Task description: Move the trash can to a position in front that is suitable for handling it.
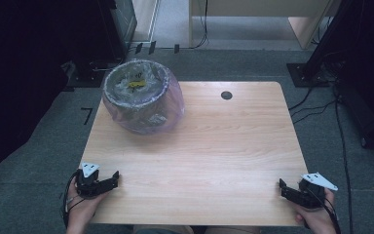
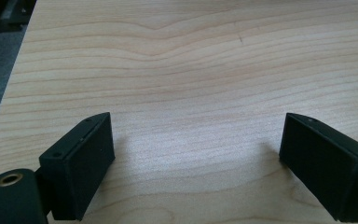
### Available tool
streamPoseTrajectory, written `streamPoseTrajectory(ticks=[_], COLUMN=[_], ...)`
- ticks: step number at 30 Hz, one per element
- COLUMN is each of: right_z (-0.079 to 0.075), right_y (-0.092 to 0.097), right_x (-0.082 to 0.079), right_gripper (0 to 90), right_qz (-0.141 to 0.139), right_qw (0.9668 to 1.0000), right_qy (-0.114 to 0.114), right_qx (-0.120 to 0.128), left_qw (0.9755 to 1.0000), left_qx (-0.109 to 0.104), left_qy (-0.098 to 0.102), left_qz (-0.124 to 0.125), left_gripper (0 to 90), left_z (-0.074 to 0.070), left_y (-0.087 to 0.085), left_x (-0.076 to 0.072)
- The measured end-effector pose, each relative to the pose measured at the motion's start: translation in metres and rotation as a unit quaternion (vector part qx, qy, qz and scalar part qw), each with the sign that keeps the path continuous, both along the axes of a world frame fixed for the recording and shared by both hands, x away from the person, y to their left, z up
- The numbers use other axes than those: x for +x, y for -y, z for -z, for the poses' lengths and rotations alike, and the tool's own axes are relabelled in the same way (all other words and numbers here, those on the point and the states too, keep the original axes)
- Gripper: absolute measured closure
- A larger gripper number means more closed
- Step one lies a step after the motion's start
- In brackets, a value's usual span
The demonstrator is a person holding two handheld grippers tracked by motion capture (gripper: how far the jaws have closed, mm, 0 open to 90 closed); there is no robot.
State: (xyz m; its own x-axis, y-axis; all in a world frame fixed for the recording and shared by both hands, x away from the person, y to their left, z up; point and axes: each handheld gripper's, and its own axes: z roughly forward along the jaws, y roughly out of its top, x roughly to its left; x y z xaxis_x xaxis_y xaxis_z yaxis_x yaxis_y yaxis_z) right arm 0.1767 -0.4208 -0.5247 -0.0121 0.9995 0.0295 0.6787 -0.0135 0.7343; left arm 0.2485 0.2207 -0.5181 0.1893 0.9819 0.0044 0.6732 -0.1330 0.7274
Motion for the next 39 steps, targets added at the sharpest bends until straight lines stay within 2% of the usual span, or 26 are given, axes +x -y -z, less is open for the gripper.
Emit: streamPoseTrajectory(ticks=[2, 4, 5, 6, 7, 8, 11, 12, 13, 14, 16, 17, 18, 20, 21, 22, 23, 24, 25, 28, 29, 30, 33, 36, 37, 39], right_z=[0.0, 0.0, 0.0, 0.0, -0.001, -0.001, -0.003, -0.003, -0.005, -0.01, -0.014, -0.014, -0.019, -0.02, -0.021, -0.023, -0.024, -0.027, -0.03, -0.042, -0.046, -0.051, -0.06, -0.066, -0.072, -0.077], right_y=[0.0, 0.0, -0.001, -0.001, -0.001, -0.002, -0.004, -0.004, -0.005, -0.009, -0.012, -0.012, -0.016, -0.018, -0.021, -0.029, -0.032, -0.035, -0.04, -0.059, -0.066, -0.075, -0.093, -0.103, -0.112, -0.122], right_x=[0.0, 0.0, 0.0, 0.0, -0.001, -0.001, 0.0, 0.0, 0.0, 0.003, 0.005, 0.005, 0.01, 0.012, 0.014, 0.021, 0.023, 0.026, 0.029, 0.038, 0.042, 0.047, 0.061, 0.072, 0.083, 0.095], right_gripper=[14.8, 18.1, 22.7, 22.7, 29.7, 31.6, 35.8, 35.8, 37.9, 39.7, 42.7, 42.7, 50.6, 51.7, 52.3, 52.4, 53.1, 54.4, 54.8, 55.4, 55.7, 55.6, 55.9, 56.5, 56.8, 58.0], right_qz=[0.0, 0.005, 0.011, 0.011, 0.023, 0.03, 0.035, 0.035, 0.038, 0.042, 0.043, 0.043, 0.048, 0.045, 0.04, 0.018, 0.013, 0.004, -0.004, -0.032, -0.04, -0.051, -0.067, -0.07, -0.073, -0.08], right_qw=[1.0, 1.0, 0.9999, 0.9999, 0.9997, 0.9995, 0.9991, 0.9991, 0.9988, 0.998, 0.997, 0.997, 0.9959, 0.9957, 0.9955, 0.9964, 0.9965, 0.996, 0.9954, 0.9933, 0.9929, 0.9926, 0.9915, 0.9904, 0.9892, 0.9879], right_qy=[0.0, 0.001, 0.004, 0.004, 0.011, 0.012, 0.02, 0.02, 0.027, 0.046, 0.064, 0.064, 0.075, 0.078, 0.081, 0.081, 0.075, 0.07, 0.069, 0.078, 0.081, 0.087, 0.1, 0.108, 0.117, 0.123], right_qx=[0.0, -0.001, -0.002, -0.002, -0.004, -0.006, -0.017, -0.017, -0.016, -0.012, 0.0, 0.0, 0.016, 0.023, 0.027, 0.021, 0.033, 0.055, 0.067, 0.079, 0.078, 0.067, 0.05, 0.05, 0.048, 0.05], left_qw=[1.0, 0.9999, 0.9998, 0.9998, 0.9994, 0.9992, 0.9986, 0.9986, 0.998, 0.9969, 0.9958, 0.9944, 0.9932, 0.9926, 0.9915, 0.9902, 0.9902, 0.9889, 0.9887, 0.9876, 0.9866, 0.9849, 0.983, 0.9817, 0.9803, 0.9788], left_qx=[0.0, 0.011, 0.016, 0.016, 0.026, 0.024, -0.008, -0.008, -0.018, -0.021, -0.031, -0.048, -0.064, -0.07, -0.083, -0.09, -0.09, -0.086, -0.088, -0.091, -0.095, -0.104, -0.115, -0.12, -0.125, -0.129], left_qy=[0.0, 0.0, -0.002, -0.002, -0.007, -0.004, 0.01, 0.01, 0.015, 0.023, 0.027, 0.032, 0.039, 0.043, 0.046, 0.049, 0.049, 0.057, 0.061, 0.072, 0.076, 0.08, 0.089, 0.099, 0.104, 0.11], left_qz=[-0.001, -0.007, -0.011, -0.011, -0.023, -0.032, -0.051, -0.051, -0.059, -0.073, -0.082, -0.088, -0.09, -0.09, -0.089, -0.095, -0.095, -0.108, -0.105, -0.105, -0.109, -0.113, -0.112, -0.11, -0.113, -0.115], left_gripper=[9.8, 13.5, 13.6, 14.6, 16.0, 17.3, 21.1, 21.8, 21.8, 23.8, 24.9, 24.9, 26.3, 26.4, 26.4, 31.3, 37.6, 40.5, 42.5, 49.0, 50.9, 53.5, 59.2, 65.4, 67.4, 70.4], left_z=[0.0, -0.002, -0.003, -0.003, -0.006, -0.008, -0.014, -0.014, -0.017, -0.022, -0.025, -0.028, -0.034, -0.036, -0.04, -0.046, -0.046, -0.053, -0.058, -0.066, -0.069, -0.073, -0.078, -0.08, -0.083, -0.085], left_y=[0.001, 0.002, 0.002, 0.002, 0.001, -0.001, -0.008, -0.008, -0.01, -0.012, -0.013, -0.014, -0.016, -0.016, -0.017, -0.017, -0.017, -0.015, -0.014, -0.011, -0.01, -0.007, -0.002, 0.001, 0.004, 0.006], left_x=[0.0, 0.0, 0.0, 0.0, 0.002, 0.003, 0.008, 0.008, 0.01, 0.015, 0.018, 0.02, 0.026, 0.029, 0.034, 0.041, 0.041, 0.05, 0.055, 0.065, 0.071, 0.084, 0.102, 0.112, 0.121, 0.128])
